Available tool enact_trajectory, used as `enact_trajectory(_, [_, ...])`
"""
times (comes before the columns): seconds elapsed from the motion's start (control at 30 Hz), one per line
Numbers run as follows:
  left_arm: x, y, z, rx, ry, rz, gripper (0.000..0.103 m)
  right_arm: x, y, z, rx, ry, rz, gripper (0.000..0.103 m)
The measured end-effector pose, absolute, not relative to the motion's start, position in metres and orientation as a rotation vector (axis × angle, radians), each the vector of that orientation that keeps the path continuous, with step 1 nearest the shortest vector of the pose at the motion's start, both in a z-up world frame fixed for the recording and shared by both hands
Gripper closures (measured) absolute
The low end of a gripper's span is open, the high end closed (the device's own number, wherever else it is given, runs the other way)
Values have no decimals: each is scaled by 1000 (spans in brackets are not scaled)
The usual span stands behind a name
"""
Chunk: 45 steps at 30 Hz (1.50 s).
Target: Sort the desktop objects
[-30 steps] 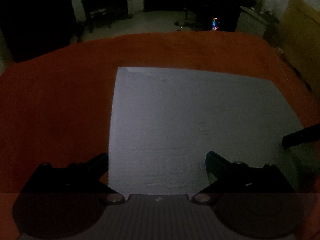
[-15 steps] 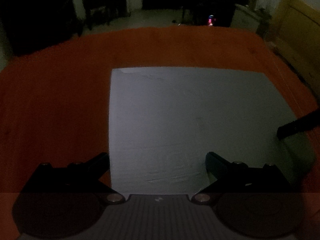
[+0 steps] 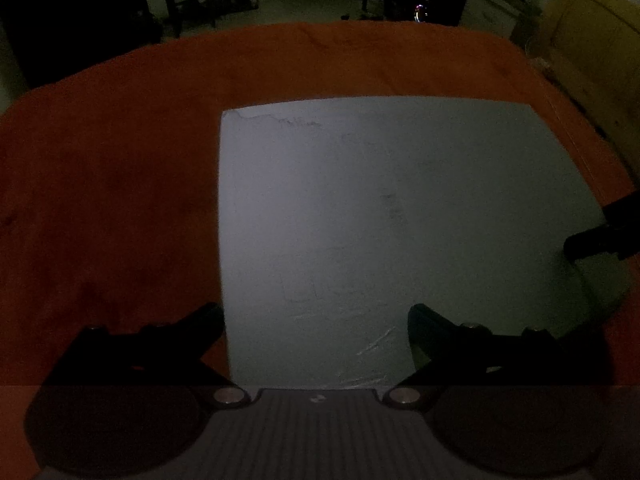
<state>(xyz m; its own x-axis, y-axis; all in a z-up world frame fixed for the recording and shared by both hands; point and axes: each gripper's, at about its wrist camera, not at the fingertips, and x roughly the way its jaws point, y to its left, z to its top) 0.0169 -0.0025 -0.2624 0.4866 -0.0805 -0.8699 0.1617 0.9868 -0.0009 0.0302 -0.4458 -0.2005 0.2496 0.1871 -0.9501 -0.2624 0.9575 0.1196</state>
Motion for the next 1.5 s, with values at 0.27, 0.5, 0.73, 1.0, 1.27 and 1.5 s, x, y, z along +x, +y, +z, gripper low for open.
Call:
enact_trajectory(0.27, [13, -2, -270, 67, 1027, -125, 0, 39, -428, -220, -54, 1271, 271, 0])
enact_trajectory(0.5, [7, 8, -278, -11, 1075, -117, 0, 0, -402, -229, -45, 1256, 250, 0])
enact_trajectory(0.73, [10, 10, -281, -24, 1083, -117, 0, 12, -394, -245, 27, 1280, 254, 0])
enact_trajectory(1.0, [26, 7, -265, 26, 1120, -90, 2, 23, -381, -237, 49, 1298, 213, 0])
enact_trajectory(1.27, [31, 2, -201, 22, 1100, -124, 1, 29, -365, -194, 162, 1209, 171, 0])
enact_trajectory(1.5, [16, -7, -149, 49, 1091, -181, 1, 57, -345, -144, 135, 1202, 247, 0])
